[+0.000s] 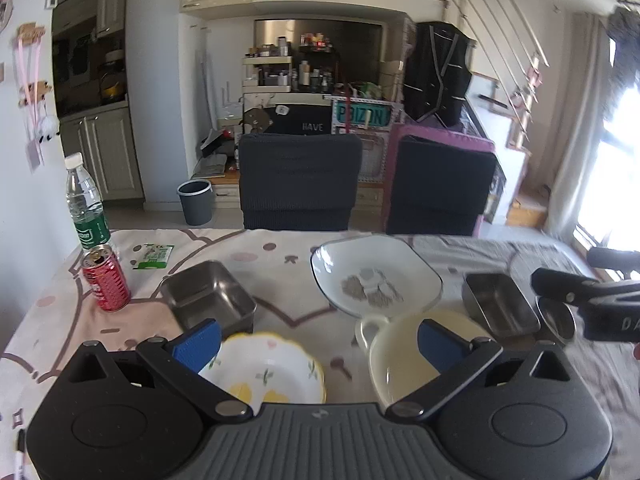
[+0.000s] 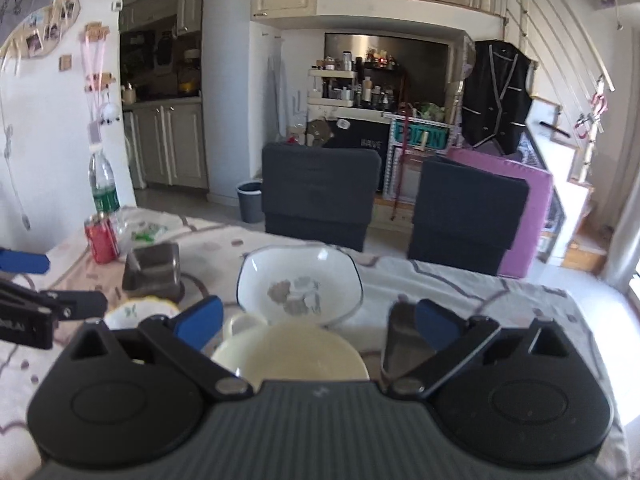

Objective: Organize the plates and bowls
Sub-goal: 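Reach the left tool to the white plate while the right tool reaches its rim too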

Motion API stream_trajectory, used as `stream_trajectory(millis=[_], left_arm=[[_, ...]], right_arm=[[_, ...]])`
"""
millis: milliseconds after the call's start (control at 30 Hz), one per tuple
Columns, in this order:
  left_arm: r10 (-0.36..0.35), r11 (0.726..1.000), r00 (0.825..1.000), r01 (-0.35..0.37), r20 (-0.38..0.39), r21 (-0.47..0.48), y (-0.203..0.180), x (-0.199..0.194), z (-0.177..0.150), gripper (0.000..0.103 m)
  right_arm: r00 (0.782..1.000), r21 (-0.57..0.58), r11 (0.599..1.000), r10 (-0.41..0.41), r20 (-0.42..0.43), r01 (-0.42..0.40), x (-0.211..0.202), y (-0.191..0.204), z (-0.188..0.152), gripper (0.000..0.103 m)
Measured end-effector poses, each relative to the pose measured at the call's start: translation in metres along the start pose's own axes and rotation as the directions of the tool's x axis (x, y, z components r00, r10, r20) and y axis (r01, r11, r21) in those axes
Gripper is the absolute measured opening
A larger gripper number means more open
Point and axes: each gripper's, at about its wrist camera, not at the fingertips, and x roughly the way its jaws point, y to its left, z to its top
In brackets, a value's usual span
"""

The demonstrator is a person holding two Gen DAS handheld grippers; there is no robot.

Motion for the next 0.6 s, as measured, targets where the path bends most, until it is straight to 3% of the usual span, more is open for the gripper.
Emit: stream_trajectory(millis=[167, 267, 367, 500, 600], left_arm=[[-0.010, 0.998, 1.000, 0.009, -0.007, -0.055, 0.002, 0.040, 0.025, 0.103], [-0.001, 0.997, 1.000, 0.001, 0.001, -0.072, 0.000, 0.062, 0.037, 0.103], [-0.040, 0.995, 0.999, 0.039, -0.008, -0.090, 0.002, 0.087, 0.049, 0.103], [-0.052, 0.992, 0.998, 0.049, -0.025, -0.113, 0.004, 0.117, 0.057, 0.103], [-0.057, 0.991, 0.998, 0.053, -0.034, -0.121, 0.008, 0.137, 0.061, 0.102]], right_arm=[[0.997, 0.012, 0.999, 0.031, 0.064, -0.032, 0.035, -0.030, 0.023, 0.103], [0.999, -0.008, 1.000, 0.022, 0.045, -0.022, 0.061, -0.047, 0.034, 0.103], [0.998, 0.025, 0.999, 0.032, 0.045, -0.033, 0.091, -0.065, 0.044, 0.103], [1.000, 0.031, 0.999, 0.010, -0.021, -0.009, 0.131, -0.078, 0.052, 0.103], [0.996, 0.036, 0.998, 0.053, -0.072, -0.050, 0.164, -0.086, 0.055, 0.103]])
